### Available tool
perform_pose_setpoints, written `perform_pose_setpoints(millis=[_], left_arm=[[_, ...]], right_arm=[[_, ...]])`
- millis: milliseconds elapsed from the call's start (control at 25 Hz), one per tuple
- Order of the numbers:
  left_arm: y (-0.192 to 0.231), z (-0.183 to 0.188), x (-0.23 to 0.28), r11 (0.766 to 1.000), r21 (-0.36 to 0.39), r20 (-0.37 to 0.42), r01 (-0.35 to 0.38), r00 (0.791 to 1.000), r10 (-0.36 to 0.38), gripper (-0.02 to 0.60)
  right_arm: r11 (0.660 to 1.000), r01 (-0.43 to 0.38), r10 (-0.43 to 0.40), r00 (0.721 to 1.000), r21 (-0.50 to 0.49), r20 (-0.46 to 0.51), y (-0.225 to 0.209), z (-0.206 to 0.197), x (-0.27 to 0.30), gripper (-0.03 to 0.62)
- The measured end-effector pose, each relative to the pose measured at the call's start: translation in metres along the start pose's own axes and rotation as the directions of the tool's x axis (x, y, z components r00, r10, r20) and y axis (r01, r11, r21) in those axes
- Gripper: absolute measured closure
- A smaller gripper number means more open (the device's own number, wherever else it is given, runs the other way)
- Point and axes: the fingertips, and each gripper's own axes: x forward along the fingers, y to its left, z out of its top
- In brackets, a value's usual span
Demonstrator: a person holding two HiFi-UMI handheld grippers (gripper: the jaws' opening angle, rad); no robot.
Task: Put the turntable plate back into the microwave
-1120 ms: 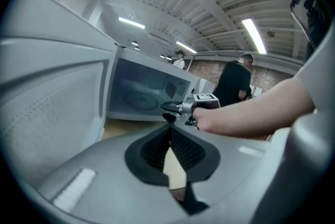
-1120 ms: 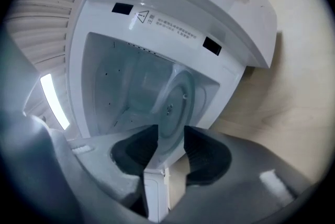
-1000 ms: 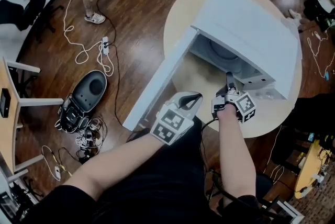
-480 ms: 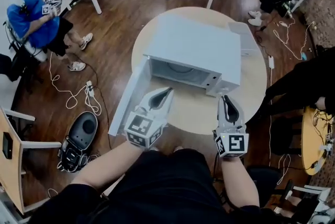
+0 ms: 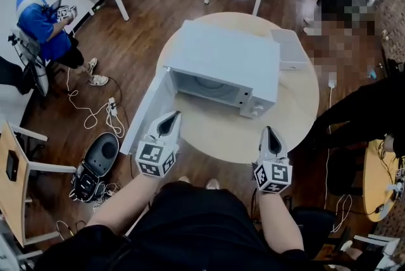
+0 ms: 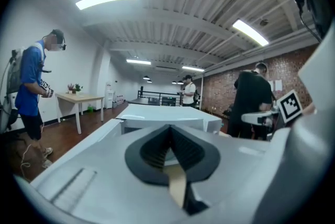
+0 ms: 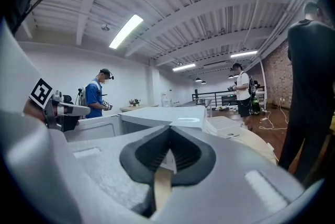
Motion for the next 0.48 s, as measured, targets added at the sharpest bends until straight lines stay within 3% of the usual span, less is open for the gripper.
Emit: perform_pose_setpoints(millis=[200, 480], left_arm=[[-0.001, 0.001, -0.012, 1.000, 0.021, 0.001, 0.008, 1.000, -0.008, 0.580], [0.008, 0.012, -0.007, 0.999, 0.052, 0.024, 0.003, 1.000, -0.004, 0.579]], right_arm=[[0.998, -0.027, 0.028, 0.999, -0.049, 0.019, 0.013, 0.009, -0.001, 0.595], [0.999, -0.023, 0.023, 1.000, -0.032, 0.014, 0.019, 0.006, 0.007, 0.595]])
